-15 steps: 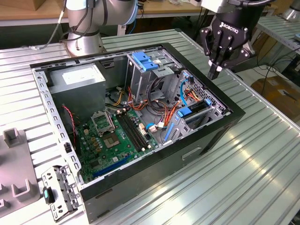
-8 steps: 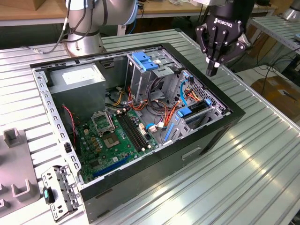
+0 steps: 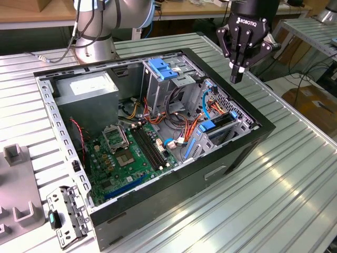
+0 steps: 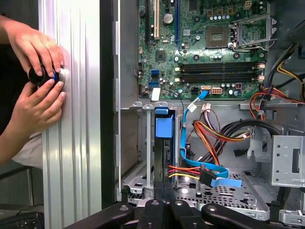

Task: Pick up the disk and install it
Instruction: 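Insert the second disk wire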

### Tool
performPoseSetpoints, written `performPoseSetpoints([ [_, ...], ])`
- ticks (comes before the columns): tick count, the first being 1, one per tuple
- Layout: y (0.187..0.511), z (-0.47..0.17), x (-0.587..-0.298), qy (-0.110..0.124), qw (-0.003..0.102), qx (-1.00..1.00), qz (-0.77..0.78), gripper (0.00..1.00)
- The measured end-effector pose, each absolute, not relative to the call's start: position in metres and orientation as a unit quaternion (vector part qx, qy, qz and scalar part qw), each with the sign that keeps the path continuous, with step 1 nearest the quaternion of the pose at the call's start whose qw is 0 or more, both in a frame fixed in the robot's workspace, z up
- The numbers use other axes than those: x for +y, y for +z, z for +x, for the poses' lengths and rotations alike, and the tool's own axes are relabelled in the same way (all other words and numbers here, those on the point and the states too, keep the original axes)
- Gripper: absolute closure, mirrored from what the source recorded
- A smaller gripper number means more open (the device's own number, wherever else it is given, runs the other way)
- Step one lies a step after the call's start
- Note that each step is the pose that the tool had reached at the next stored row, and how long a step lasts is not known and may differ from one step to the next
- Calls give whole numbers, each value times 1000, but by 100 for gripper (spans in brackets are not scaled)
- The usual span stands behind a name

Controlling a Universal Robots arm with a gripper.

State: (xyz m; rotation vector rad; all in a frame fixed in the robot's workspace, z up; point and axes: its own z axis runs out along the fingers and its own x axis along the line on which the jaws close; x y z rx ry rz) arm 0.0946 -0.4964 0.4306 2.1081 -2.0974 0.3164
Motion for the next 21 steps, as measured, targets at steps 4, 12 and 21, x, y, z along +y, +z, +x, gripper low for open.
performPoseSetpoints([
  [4, 431, 95, -496, 105, 75, -699, 703, 89],
  [12, 431, 95, -495, 110, 80, -699, 702, 89],
  [21, 415, 95, -475, 129, 98, -696, 700, 89],
])
